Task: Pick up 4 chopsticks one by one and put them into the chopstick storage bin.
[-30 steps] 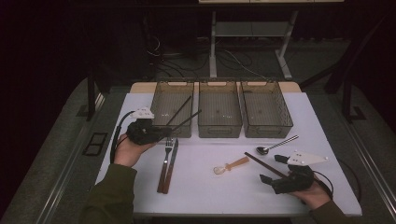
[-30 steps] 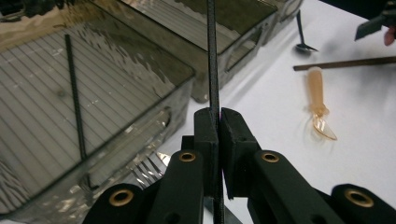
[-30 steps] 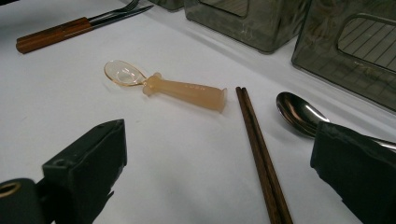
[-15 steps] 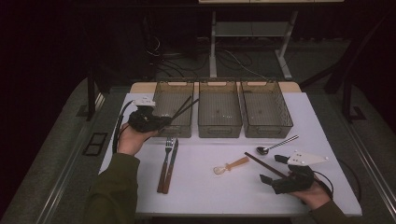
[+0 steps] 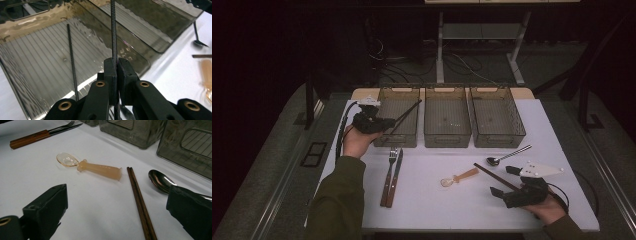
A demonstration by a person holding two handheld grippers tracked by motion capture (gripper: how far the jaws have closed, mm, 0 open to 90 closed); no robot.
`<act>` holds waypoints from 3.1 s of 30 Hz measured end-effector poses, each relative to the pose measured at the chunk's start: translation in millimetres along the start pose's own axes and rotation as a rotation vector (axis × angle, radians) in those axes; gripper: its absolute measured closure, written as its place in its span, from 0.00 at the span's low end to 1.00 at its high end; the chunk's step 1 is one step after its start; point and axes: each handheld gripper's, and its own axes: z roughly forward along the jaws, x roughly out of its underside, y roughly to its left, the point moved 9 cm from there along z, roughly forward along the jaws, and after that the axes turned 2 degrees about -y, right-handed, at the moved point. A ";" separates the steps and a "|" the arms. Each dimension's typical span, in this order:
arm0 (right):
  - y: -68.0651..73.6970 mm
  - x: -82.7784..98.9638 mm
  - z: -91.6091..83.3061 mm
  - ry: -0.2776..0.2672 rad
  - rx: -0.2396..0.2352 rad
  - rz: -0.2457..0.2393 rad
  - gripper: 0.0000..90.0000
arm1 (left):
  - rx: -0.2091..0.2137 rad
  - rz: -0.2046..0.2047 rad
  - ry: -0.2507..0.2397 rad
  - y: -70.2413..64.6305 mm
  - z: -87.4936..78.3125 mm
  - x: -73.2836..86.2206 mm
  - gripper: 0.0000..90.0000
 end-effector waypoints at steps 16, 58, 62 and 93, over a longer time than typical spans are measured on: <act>0.3 -0.4 -0.3 -0.004 -0.004 0.004 0.04 | -0.075 -0.023 0.000 24.9 16.6 -29.5 0.94; 0.2 -0.2 -0.8 -0.006 -0.009 0.008 0.04 | -0.193 -0.100 0.047 54.1 49.9 -11.6 0.89; 0.3 -0.2 -0.8 -0.005 -0.007 0.007 0.04 | -0.193 -0.101 0.045 53.1 47.2 -12.9 0.86; -4.1 -3.1 0.8 -0.013 -0.007 0.021 0.04 | -0.004 -0.001 -0.035 -10.8 13.9 -5.1 0.48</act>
